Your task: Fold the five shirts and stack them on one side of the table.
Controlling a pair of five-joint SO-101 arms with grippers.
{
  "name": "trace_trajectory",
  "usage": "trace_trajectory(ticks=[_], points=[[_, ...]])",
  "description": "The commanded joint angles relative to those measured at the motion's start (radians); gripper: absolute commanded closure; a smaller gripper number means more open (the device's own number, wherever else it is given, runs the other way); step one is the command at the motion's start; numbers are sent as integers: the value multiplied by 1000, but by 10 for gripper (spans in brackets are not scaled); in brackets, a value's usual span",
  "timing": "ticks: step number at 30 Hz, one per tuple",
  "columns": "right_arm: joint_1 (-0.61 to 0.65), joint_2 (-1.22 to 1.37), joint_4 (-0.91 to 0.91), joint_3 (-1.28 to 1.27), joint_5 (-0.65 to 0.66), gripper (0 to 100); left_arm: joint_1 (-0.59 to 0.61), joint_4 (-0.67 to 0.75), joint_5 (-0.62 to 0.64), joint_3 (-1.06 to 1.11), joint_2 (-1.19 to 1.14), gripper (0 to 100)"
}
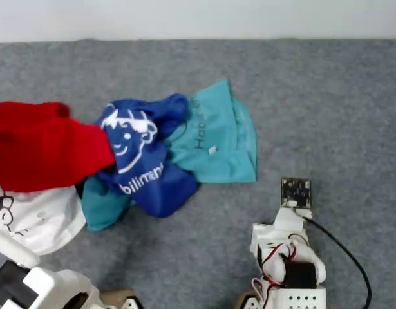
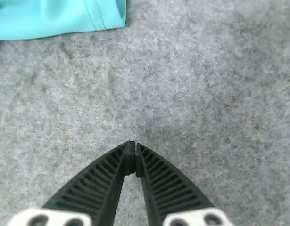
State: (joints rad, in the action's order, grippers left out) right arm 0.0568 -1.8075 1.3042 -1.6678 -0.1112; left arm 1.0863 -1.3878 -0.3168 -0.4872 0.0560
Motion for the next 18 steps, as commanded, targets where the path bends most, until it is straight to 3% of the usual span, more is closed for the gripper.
trace_trajectory(ticks=[1, 7, 12, 18], points=[[-1, -7, 2, -15, -8, 989, 14, 18, -8, -56, 68, 979], [-1, -7, 2, -15, -8, 989, -51, -218, -49, -131, 121, 742], [-1, -7, 2, -15, -8, 989, -196, -301, -31, -154, 192, 735], [-1, -7, 2, -15, -8, 989, -514, -368, -15, -44, 236, 735]])
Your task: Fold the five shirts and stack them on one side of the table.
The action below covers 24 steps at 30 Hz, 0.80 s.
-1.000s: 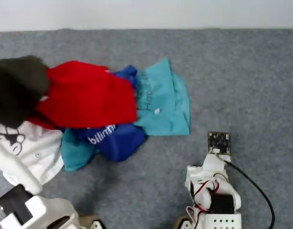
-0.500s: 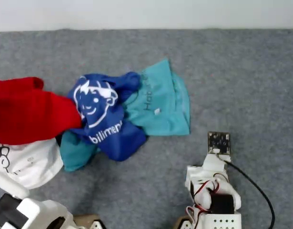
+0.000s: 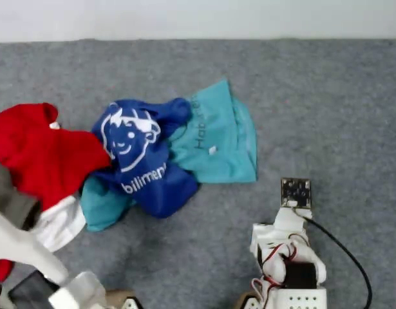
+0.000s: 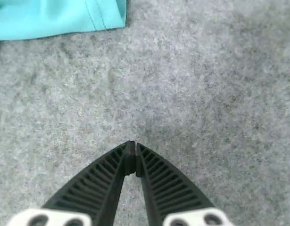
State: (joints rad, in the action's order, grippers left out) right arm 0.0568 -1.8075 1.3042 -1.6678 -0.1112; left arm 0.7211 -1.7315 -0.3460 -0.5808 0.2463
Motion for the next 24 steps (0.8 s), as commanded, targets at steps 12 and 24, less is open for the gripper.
trace_trajectory(ticks=[12, 24], points=[[-1, -7, 2, -15, -8, 989, -628, 227, 164, 656, 46, 735], [-1, -7, 2, -15, -8, 989, -697, 505, 227, 947, -149, 739]])
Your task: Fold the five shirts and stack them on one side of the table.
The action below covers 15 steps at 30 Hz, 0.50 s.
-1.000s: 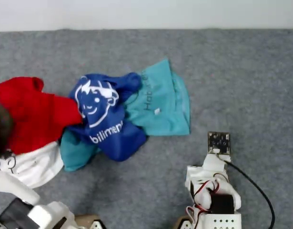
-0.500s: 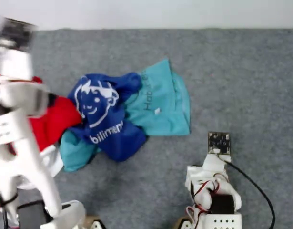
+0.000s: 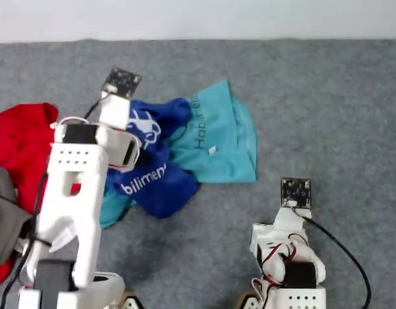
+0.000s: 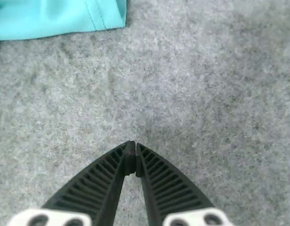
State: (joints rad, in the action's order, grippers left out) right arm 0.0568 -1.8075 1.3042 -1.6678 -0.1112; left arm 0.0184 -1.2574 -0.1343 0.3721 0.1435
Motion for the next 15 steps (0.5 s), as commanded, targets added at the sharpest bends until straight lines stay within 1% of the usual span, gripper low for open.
trace_trajectory(ticks=[1, 2, 4, 7, 9, 10, 15], points=[[-1, -7, 2, -15, -8, 989, 8, 31, 20, -7, -71, 744], [-1, -7, 2, -15, -8, 989, 8, 31, 18, -8, -87, 761], [-1, -7, 2, -15, -8, 989, 6, 31, -5, -18, -98, 831], [-1, -7, 2, -15, -8, 989, 2, 25, -91, -31, -77, 987], [-1, -7, 2, -15, -8, 989, 8, 2, -132, -51, -40, 977], [-1, -7, 2, -15, -8, 989, 11, -12, -143, -65, -17, 987], [-1, -7, 2, -15, -8, 989, 49, -55, -149, -153, 144, 987]])
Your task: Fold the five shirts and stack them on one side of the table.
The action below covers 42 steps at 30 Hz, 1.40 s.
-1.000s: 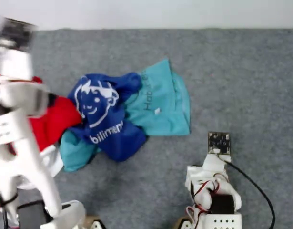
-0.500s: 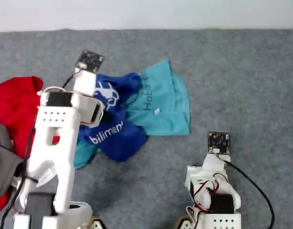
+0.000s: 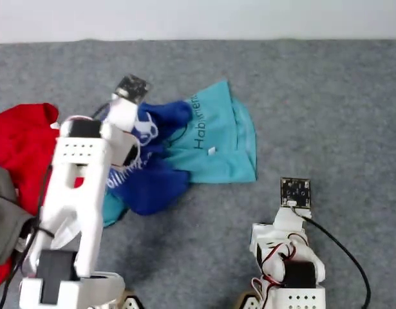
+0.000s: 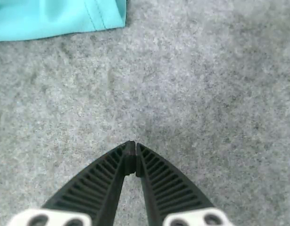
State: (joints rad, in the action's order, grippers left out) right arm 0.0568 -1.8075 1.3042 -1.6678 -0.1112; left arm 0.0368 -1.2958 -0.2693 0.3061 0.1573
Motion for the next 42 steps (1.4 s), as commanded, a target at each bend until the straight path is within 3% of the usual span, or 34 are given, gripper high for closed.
trace_trajectory(ticks=[1, 7, 24, 38, 40, 42], points=[[-1, -7, 2, -15, -8, 989, 44, -15, -14, -102, 166, 987], [-1, -7, 2, -15, -8, 989, 183, -8, -14, -208, 330, 987], [-1, -7, 2, -15, -8, 989, 878, 253, -14, -226, 439, 986], [-1, -7, 2, -15, -8, 989, 1148, 342, -15, -225, 272, 983], [-1, -7, 2, -15, -8, 989, 1154, 302, -20, -225, 245, 945], [-1, -7, 2, -15, -8, 989, 1155, 236, -72, -225, 229, 847]])
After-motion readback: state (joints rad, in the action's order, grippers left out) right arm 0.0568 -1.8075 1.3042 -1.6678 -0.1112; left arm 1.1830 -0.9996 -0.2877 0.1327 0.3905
